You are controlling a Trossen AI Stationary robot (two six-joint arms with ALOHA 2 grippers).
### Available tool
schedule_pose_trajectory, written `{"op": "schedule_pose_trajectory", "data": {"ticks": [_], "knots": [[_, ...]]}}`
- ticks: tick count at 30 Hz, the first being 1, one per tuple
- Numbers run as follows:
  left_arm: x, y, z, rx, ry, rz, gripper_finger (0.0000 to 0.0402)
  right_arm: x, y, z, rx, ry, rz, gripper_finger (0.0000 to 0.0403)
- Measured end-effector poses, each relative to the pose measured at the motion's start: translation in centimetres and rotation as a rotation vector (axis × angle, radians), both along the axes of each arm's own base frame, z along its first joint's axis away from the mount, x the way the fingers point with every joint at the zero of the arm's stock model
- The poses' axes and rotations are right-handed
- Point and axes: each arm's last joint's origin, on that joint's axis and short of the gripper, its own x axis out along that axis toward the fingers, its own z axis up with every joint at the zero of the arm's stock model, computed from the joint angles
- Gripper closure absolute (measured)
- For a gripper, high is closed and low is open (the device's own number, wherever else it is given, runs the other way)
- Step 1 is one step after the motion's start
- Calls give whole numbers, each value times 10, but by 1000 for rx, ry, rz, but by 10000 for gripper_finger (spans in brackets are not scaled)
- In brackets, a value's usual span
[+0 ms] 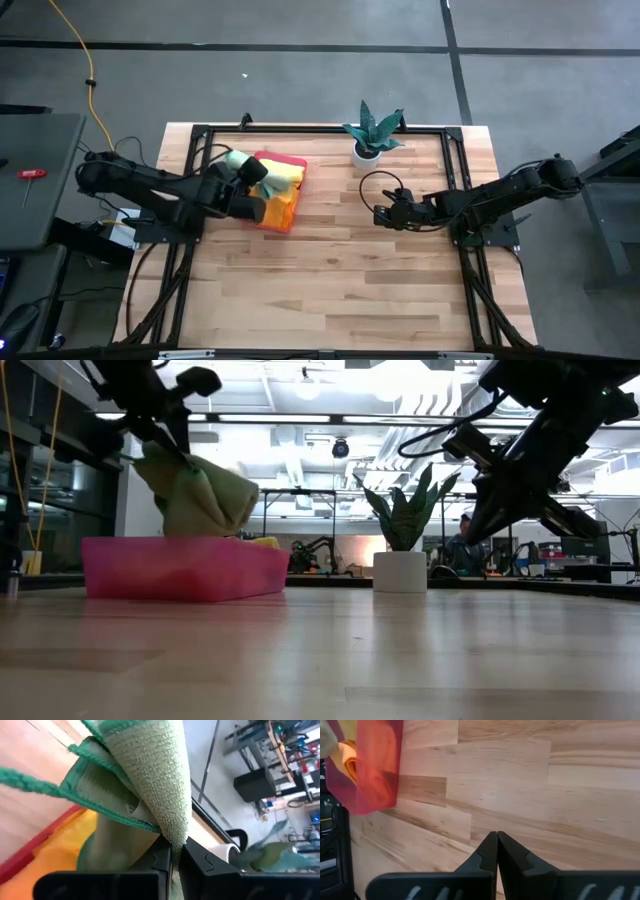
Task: Fold microfiber towels
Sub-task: Put the green microfiber cloth into the pink bin
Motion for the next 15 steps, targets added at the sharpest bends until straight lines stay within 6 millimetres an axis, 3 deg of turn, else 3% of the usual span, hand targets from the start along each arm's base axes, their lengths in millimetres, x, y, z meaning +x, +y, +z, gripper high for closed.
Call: {"op": "schedule_pose_trajectory", "data": {"ticks": [6,11,15], "knots": [[-7,12,11,70,103,-52,393,1,0,1,1,-12,1,403],[-30,13,48,169,143,-164,398,1,0,1,-3,-12,5,403],[-46,12,84,259,198,-355,399,2,0,1,-17,-16,24,403]]}}
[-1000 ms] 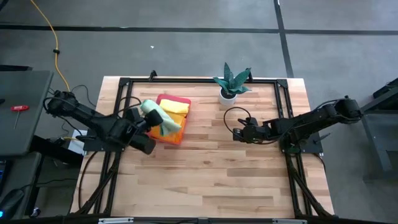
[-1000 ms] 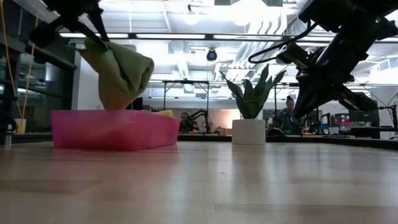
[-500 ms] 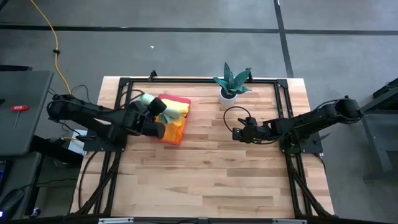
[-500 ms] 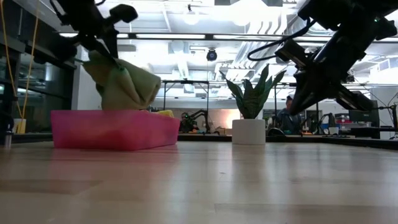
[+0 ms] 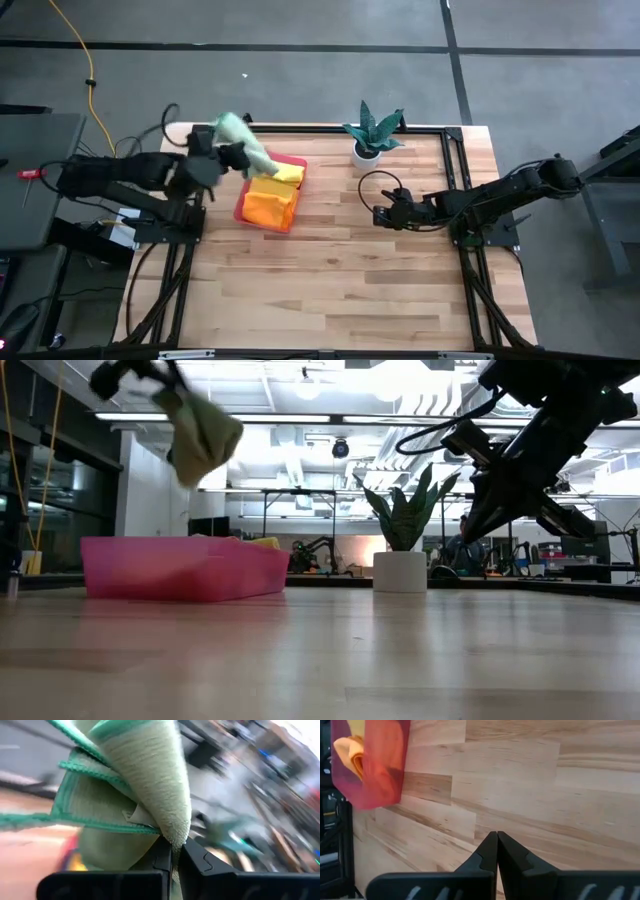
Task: Fold microfiber towels
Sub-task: Put the green microfiber cloth into the pink bin
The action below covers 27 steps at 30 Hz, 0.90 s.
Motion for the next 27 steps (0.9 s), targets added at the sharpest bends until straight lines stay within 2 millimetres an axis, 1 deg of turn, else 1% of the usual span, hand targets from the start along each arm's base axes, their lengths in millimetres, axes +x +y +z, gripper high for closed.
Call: {"op": "schedule_pose_trajectory", "data": {"ticks": [3,5,7,9,11,13,16,21,24,27], "knots": [[-4,-2,25,85,12,-245,400,2,0,1,-14,-15,27,403],[-3,-5,43,182,-27,-458,400,2,1,3,-26,-28,48,403],[1,-8,56,289,-72,-684,400,4,1,6,-39,-62,85,403],[4,-12,65,385,-119,-900,400,4,2,12,-59,-101,139,403],[6,-14,68,397,-139,-1043,400,3,3,20,-84,-152,194,403],[8,-12,70,353,-110,-1117,400,2,3,29,-109,-209,231,403],[7,-7,72,269,46,-1166,400,-4,2,41,-143,-270,255,403],[7,7,85,207,354,-1228,400,-14,0,56,-209,-344,255,403],[13,20,90,171,570,-1264,400,-17,-1,61,-230,-366,246,403],[22,35,89,114,800,-1343,401,-18,-2,63,-235,-375,241,403]]}}
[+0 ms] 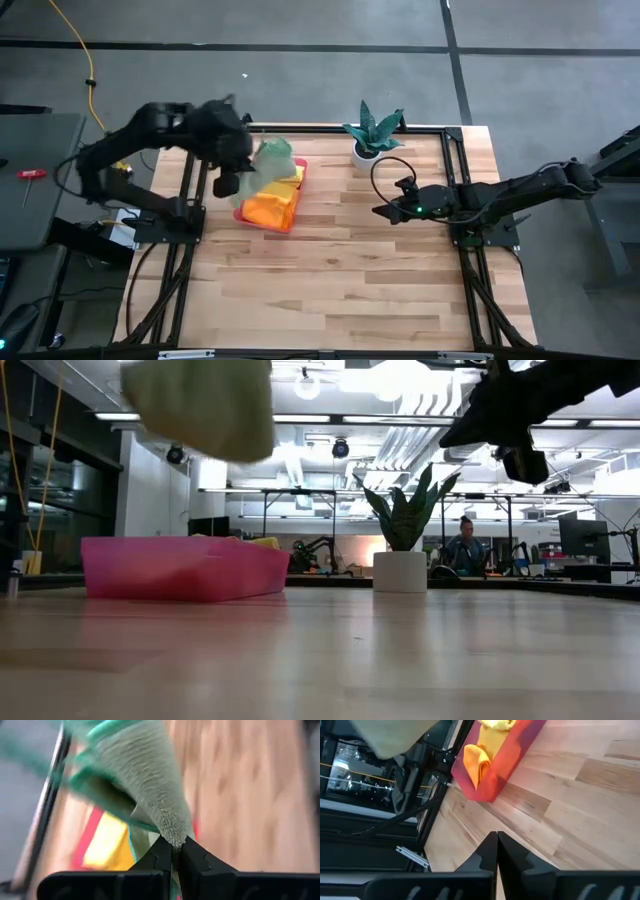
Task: Fold microfiber towels
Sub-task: Put the green microfiber cloth into the pink bin
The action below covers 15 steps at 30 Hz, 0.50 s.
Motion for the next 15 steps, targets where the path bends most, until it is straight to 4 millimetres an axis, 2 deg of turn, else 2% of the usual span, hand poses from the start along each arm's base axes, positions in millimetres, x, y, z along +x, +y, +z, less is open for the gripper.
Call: {"op": "schedule_pose_trajectory", "data": {"ticks": [4,7,11,15], "knots": [[20,24,-18,97,320,-124,401,0,0,0,-5,1,-3,403],[39,45,-36,235,498,-184,401,0,0,0,-18,2,-8,403],[63,63,-53,366,608,-254,401,0,-1,0,-34,4,-3,403],[71,72,-58,469,679,-223,401,0,-1,0,-42,4,0,403]]}}
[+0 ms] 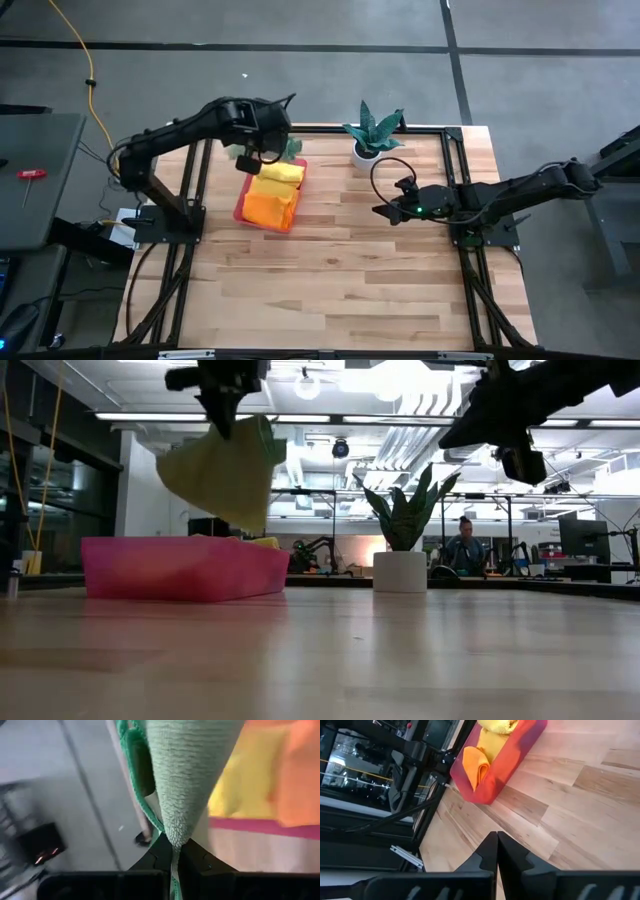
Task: Fold microfiber towels
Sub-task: Put the green microfiber cloth into the pink bin
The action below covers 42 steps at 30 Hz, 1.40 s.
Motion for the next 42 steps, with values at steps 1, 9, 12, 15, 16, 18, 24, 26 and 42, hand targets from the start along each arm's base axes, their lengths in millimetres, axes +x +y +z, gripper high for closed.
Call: {"op": "schedule_pose_trajectory", "data": {"ticks": [1,9,12,15,16,18,24,26,42], "knots": [[1,2,0,25,9,10,401,0,0,0,-4,0,1,403],[9,4,-23,-45,-27,50,401,0,0,0,-6,1,2,403],[11,2,-38,-47,-9,81,401,0,0,0,-6,1,3,403],[11,-3,-51,-63,33,81,401,0,0,0,-7,1,5,403],[11,-5,-56,-85,48,76,401,0,0,0,-7,1,5,403],[11,-11,-66,-125,71,67,401,0,0,0,-9,1,8,403],[15,-33,-83,-247,92,26,401,0,0,0,-28,4,18,403],[16,-39,-85,-298,88,10,401,0,0,0,-28,4,18,403],[28,-27,-116,-527,169,-112,401,0,0,0,-28,4,17,403]]}}
